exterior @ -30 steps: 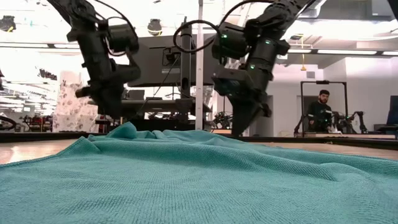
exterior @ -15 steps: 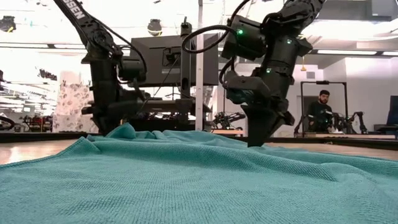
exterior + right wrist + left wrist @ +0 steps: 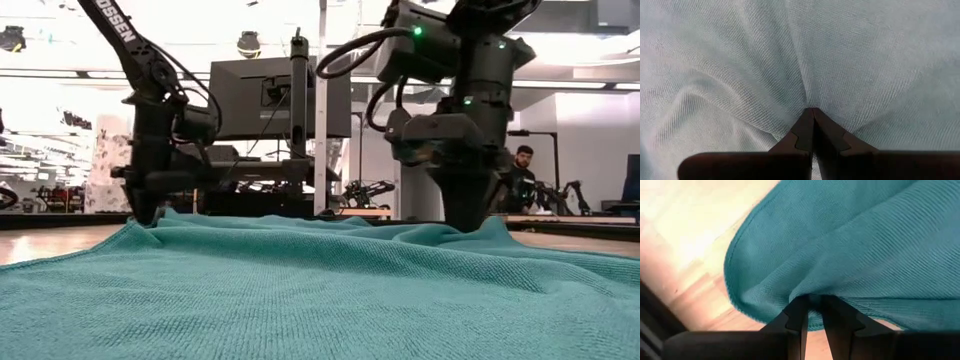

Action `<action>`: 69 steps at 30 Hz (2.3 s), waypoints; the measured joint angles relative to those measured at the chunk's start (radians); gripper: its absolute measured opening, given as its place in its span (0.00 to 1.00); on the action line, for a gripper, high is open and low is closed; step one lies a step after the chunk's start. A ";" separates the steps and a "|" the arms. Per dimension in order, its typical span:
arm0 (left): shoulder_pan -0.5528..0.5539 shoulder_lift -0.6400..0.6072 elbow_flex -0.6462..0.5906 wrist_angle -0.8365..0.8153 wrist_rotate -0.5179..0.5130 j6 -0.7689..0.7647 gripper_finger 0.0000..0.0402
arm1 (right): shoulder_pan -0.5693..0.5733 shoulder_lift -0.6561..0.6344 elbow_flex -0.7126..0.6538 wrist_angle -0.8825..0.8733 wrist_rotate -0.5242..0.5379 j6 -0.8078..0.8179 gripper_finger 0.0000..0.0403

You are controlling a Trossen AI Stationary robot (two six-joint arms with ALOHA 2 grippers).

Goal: Roll towel
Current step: Fold the blue towel

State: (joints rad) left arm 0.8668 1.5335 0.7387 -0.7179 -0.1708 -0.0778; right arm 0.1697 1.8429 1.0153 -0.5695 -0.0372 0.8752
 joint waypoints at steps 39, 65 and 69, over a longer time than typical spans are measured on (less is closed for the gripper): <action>-0.440 -0.415 0.169 -0.133 0.162 -0.507 0.10 | -0.637 0.543 1.060 -0.073 -0.229 -0.604 0.00; -0.441 -0.415 0.170 -0.148 0.160 -0.507 0.10 | -0.739 0.617 1.319 -0.380 -0.246 -1.415 0.00; -0.441 -0.415 0.170 -0.141 0.159 -0.506 0.10 | -0.754 0.617 1.325 -0.440 -0.231 -1.235 0.00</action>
State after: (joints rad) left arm 0.4255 1.1183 0.9089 -0.8589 -0.0119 -0.5842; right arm -0.5846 2.4595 2.3406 -1.0099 -0.2686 -0.3600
